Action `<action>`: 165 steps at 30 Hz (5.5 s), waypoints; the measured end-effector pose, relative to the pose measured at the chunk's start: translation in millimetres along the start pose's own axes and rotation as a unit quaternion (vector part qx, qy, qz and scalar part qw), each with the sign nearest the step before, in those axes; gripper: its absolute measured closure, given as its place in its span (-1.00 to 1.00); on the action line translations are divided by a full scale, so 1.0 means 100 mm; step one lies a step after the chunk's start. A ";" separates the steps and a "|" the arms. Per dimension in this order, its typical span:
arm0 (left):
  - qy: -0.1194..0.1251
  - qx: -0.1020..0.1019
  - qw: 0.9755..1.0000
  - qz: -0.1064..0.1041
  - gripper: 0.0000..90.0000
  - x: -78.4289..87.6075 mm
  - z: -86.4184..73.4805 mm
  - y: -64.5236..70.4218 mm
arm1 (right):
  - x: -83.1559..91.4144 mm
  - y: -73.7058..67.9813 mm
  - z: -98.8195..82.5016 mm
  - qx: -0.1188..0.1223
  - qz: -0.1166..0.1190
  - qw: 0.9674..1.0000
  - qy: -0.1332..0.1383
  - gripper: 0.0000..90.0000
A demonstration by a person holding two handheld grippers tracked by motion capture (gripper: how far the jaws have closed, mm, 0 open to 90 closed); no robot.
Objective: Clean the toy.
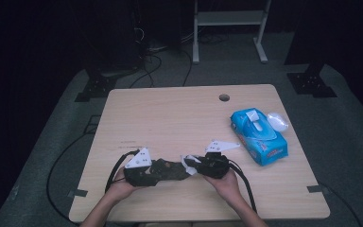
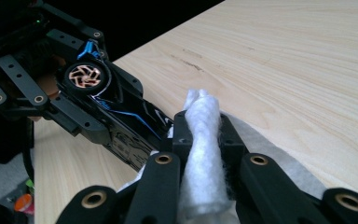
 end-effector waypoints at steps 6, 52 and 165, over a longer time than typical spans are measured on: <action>-0.018 -0.008 1.000 0.000 0.27 0.00 -0.10 0.01 | -0.04 -0.06 0.00 0.033 -0.017 0.999 -0.020 0.80; -0.203 -0.134 0.970 0.014 0.26 -0.59 0.18 0.21 | 0.40 0.12 -0.08 -0.014 -0.015 1.000 0.009 0.80; -0.135 -0.089 0.987 -0.007 0.42 -0.99 0.55 0.20 | 0.81 0.36 0.00 -0.036 -0.047 0.998 0.031 0.80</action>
Point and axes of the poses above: each handheld gripper's, and its own axes: x roughly backward along the jaws, z roughly out of its top, y roughly to its right, the point moved 5 cm from there along -x, roughly forward along the jaws, and after that the axes turned 11 degrees about z, right-handed, at the moved point
